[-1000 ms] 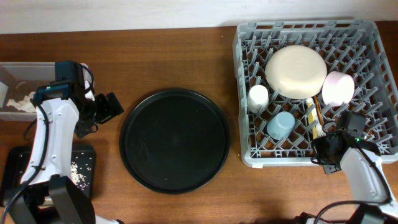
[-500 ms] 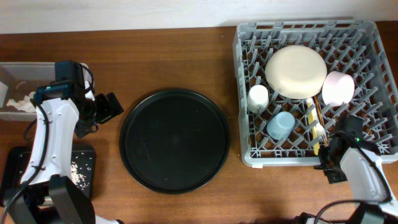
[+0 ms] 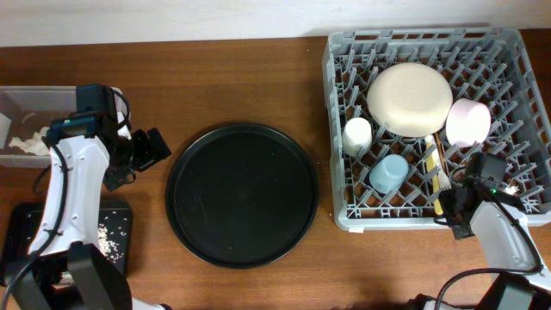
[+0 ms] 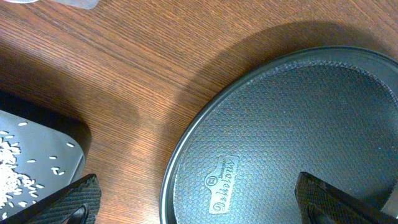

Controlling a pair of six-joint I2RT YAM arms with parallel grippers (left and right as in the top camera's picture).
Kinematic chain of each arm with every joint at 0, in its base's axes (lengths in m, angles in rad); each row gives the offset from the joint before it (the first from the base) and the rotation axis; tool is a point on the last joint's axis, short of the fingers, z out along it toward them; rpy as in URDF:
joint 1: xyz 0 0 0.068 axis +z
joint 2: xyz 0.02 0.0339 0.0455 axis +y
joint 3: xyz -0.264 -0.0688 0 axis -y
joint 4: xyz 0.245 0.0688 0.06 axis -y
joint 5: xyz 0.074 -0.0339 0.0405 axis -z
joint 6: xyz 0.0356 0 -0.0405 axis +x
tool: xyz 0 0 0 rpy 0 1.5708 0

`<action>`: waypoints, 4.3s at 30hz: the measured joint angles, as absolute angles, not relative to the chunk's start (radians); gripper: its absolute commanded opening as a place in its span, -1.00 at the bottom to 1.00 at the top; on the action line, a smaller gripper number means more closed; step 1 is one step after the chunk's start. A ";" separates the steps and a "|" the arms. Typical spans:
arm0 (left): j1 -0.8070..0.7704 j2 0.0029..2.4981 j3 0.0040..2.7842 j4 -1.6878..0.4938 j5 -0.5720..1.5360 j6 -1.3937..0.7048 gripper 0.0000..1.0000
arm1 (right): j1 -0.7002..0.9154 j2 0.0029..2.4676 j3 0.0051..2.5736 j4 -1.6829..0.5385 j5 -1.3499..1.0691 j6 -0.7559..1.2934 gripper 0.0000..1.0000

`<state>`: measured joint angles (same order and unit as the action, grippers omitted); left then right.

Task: Sort waste into correct bins and load items into the dishwasher rack

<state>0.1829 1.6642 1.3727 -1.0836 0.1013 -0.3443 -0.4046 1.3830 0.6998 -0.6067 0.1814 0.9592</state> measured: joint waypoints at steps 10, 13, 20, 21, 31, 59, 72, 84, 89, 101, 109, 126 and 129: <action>0.183 1.664 1.373 -1.085 0.101 -0.344 0.99 | -0.405 1.130 0.854 -0.843 0.189 0.825 -0.92; 0.183 1.664 1.373 -1.084 0.101 -0.344 0.99 | -0.405 1.022 0.985 -0.836 0.017 0.563 -0.49; 0.183 1.664 1.373 -1.084 0.102 -0.344 0.99 | -0.404 1.029 1.054 -0.904 -0.238 0.049 0.97; 0.183 1.664 1.373 -1.084 0.101 -0.344 0.99 | -0.405 1.060 1.054 -0.904 -0.200 0.032 0.97; 0.183 1.664 1.373 -1.084 0.101 -0.344 0.99 | -0.405 1.250 1.054 -0.901 -0.131 -0.001 0.97; 0.183 1.664 1.373 -1.084 0.102 -0.344 0.99 | -0.056 0.755 1.035 -0.905 -0.123 0.000 0.97; 0.183 1.664 1.373 -1.084 0.101 -0.344 0.99 | 0.032 0.165 0.754 -0.777 -0.121 -0.001 0.97; 0.183 1.664 1.373 -1.084 0.101 -0.344 0.99 | 0.033 0.013 0.300 -0.173 -0.144 0.011 0.97; 0.183 1.664 1.373 -1.084 0.102 -0.344 0.99 | 0.033 0.013 0.140 -0.027 -0.144 0.062 0.97; 0.183 1.664 1.373 -1.086 0.102 -0.344 0.99 | 0.033 0.014 0.010 -0.060 -0.131 0.074 0.97; 0.183 1.664 1.373 -1.084 0.102 -0.344 0.99 | 0.033 0.014 0.010 -0.061 -0.128 0.002 0.97; 0.183 1.664 1.373 -1.084 0.101 -0.344 0.99 | 0.033 0.014 0.010 -0.061 -0.128 -0.001 0.97; 0.183 1.664 1.373 -1.084 0.101 -0.344 0.99 | 0.033 0.014 0.010 -0.061 -0.128 -0.001 0.97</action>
